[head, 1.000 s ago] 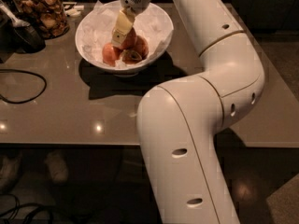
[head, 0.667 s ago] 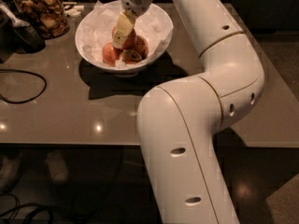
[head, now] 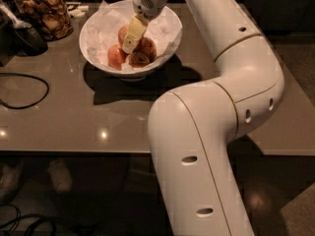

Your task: Pick apple from white bowl

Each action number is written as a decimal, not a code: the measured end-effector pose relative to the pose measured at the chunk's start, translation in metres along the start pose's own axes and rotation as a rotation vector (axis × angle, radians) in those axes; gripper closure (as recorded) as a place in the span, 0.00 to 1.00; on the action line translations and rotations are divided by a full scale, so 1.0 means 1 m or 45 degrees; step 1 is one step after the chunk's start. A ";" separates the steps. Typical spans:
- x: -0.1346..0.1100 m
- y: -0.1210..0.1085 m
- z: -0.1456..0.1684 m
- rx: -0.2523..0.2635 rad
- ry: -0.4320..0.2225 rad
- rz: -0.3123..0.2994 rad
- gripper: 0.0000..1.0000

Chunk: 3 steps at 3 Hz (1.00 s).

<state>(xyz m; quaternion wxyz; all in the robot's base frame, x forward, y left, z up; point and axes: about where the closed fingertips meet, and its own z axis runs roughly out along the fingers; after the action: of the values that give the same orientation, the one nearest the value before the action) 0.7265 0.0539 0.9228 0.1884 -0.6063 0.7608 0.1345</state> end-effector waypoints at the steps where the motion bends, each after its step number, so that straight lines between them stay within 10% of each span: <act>1: 0.000 0.000 0.000 0.000 0.000 0.000 0.37; 3: 0.000 0.000 0.000 0.000 0.000 0.000 0.84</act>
Offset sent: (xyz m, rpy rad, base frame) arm 0.0001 -0.0002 -0.0001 -0.0003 0.0000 -0.0004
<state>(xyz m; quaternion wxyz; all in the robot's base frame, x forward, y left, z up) 0.7266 0.0538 0.9228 0.1884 -0.6062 0.7609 0.1343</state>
